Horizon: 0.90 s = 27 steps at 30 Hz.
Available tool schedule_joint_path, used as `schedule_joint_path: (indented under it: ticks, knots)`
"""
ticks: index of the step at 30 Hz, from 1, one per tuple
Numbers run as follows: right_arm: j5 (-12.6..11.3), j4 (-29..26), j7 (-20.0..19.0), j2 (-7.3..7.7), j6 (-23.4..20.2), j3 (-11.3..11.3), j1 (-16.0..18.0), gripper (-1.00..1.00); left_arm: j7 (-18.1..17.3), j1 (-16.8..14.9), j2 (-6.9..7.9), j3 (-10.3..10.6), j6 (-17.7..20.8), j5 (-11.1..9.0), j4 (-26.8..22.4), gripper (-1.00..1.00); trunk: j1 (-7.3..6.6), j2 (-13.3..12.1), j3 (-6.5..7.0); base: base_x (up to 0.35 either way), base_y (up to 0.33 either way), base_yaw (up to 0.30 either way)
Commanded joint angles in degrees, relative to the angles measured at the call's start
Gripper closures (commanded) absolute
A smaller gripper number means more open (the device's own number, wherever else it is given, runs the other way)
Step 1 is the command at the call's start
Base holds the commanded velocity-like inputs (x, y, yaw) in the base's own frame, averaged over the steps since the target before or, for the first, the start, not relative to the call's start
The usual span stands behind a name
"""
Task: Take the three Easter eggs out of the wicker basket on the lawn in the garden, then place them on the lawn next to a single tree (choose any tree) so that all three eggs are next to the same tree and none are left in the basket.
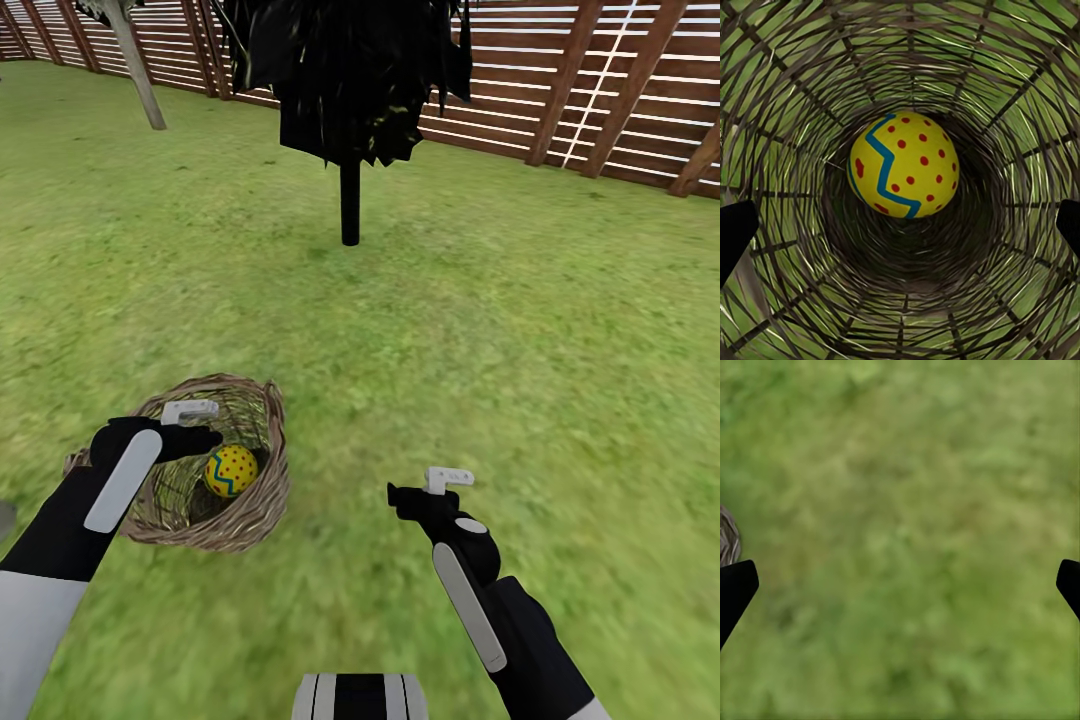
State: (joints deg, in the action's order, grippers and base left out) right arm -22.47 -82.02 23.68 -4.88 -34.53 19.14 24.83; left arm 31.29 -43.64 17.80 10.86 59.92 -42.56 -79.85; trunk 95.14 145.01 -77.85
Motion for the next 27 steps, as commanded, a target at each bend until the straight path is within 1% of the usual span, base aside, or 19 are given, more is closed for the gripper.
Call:
schedule_joint_path:
  ticks: [1,9,18,24,27]
  knots:
    - [-0.6,-0.1,0.6,0.02,-0.1,0.1,0.1,-1.0,0.6,0.0,0.07,0.1,0.1,-0.5,0.0,-1.0,-0.01,0.0,-0.04,0.004,0.003,0.0]
    - [-0.6,-0.1,0.6,0.04,-0.1,0.0,0.0,-1.0,0.6,0.0,0.12,0.2,0.1,-0.3,-0.1,-1.0,-0.01,0.0,-0.04,0.001,0.001,0.0]
    - [-0.6,-0.1,0.6,0.01,-0.1,0.1,0.1,-1.0,0.6,0.0,0.06,0.1,0.1,-0.4,0.3,-1.0,0.22,0.1,-2.04,0.0,0.0,0.0]
    - [-0.7,-0.1,0.6,-0.07,-0.2,0.3,0.1,-1.0,0.8,0.0,-0.02,0.0,0.1,-0.5,0.5,-1.0,0.22,0.1,-2.04,0.0,0.0,0.0]
    - [-0.7,-0.1,0.6,-0.21,-0.2,0.6,0.1,-1.0,1.0,-0.1,-0.6,0.0,0.1,-0.6,0.5,-1.0,0.22,0.1,-2.04,0.0,0.0,0.0]
